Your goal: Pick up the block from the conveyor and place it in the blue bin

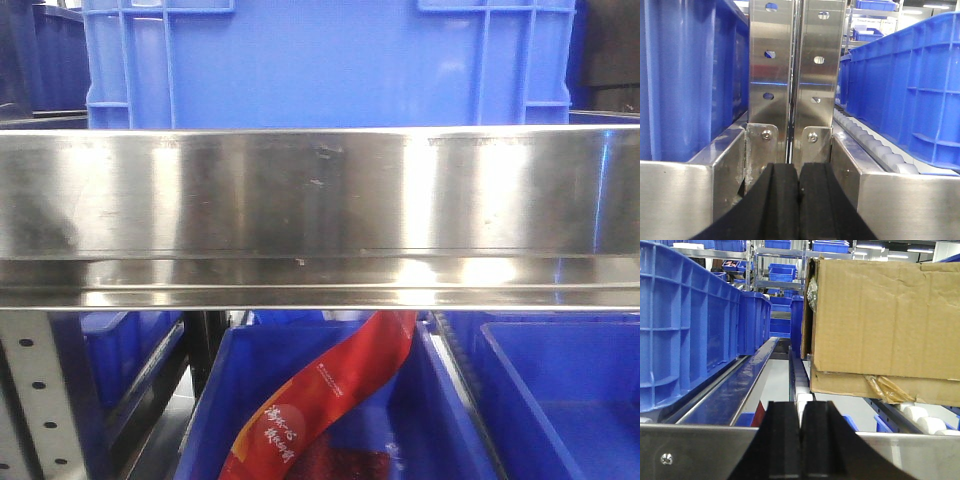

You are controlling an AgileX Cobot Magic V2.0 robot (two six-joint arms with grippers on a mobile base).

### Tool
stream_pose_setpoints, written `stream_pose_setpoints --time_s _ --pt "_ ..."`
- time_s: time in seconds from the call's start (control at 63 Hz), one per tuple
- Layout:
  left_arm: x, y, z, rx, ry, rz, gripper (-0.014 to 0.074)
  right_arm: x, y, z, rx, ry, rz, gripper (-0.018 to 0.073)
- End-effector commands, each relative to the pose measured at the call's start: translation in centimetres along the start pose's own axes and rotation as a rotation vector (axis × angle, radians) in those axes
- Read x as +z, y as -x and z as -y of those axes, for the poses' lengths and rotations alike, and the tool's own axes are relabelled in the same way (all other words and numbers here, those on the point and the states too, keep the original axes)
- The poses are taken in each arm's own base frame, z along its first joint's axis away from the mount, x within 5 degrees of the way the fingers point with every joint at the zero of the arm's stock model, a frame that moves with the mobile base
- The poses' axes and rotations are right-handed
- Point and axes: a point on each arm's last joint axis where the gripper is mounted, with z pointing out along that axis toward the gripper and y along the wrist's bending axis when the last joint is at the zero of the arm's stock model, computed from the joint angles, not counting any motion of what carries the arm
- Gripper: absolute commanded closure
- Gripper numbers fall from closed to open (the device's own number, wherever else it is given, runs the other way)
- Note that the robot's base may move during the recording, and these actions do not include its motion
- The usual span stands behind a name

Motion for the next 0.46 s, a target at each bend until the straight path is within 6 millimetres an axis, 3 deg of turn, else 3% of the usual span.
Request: stream_pose_setpoints --time_s 0.0,0.444 --pt "-0.05 0.28 -0.02 -0.004 0.003 0.026 0.0707 -0.03 0.21 0.05 0.005 -0.007 0.023 0.0728" --pt "-0.05 0.28 -0.02 -0.004 0.003 0.026 0.0707 -0.03 0.21 0.05 0.005 -0.007 0.023 0.0728"
